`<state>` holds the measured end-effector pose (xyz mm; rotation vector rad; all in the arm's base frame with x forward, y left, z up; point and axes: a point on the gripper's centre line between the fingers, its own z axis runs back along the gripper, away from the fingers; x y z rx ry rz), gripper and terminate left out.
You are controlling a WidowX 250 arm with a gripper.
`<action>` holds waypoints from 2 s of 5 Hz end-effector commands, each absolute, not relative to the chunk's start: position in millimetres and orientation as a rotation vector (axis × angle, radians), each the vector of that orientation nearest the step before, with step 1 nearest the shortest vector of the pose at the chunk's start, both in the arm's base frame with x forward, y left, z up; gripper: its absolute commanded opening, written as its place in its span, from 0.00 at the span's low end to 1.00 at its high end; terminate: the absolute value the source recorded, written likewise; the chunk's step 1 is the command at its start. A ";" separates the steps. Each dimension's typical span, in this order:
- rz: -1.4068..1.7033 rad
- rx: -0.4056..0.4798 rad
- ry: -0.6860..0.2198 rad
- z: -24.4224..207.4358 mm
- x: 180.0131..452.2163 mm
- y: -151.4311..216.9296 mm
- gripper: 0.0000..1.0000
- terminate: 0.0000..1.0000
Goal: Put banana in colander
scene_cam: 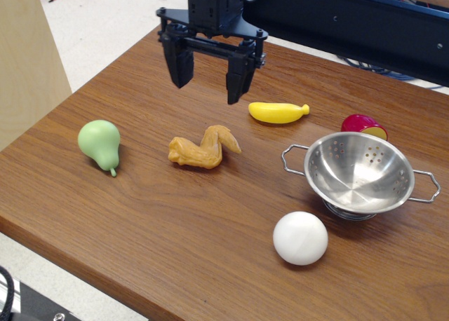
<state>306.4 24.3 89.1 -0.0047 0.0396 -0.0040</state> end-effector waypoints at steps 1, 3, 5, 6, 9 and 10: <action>-0.297 0.030 -0.189 96.3 337.5 23.6 1.00 0.00; -0.528 0.038 -0.103 81.1 358.8 0.8 1.00 0.00; -0.588 0.030 -0.074 64.6 375.6 -17.9 1.00 0.00; -0.581 0.049 -0.074 50.8 377.7 -25.3 1.00 0.00; -0.547 0.081 -0.069 23.1 388.0 -34.6 1.00 0.00; -0.544 0.053 -0.042 19.8 391.7 -42.8 1.00 0.00</action>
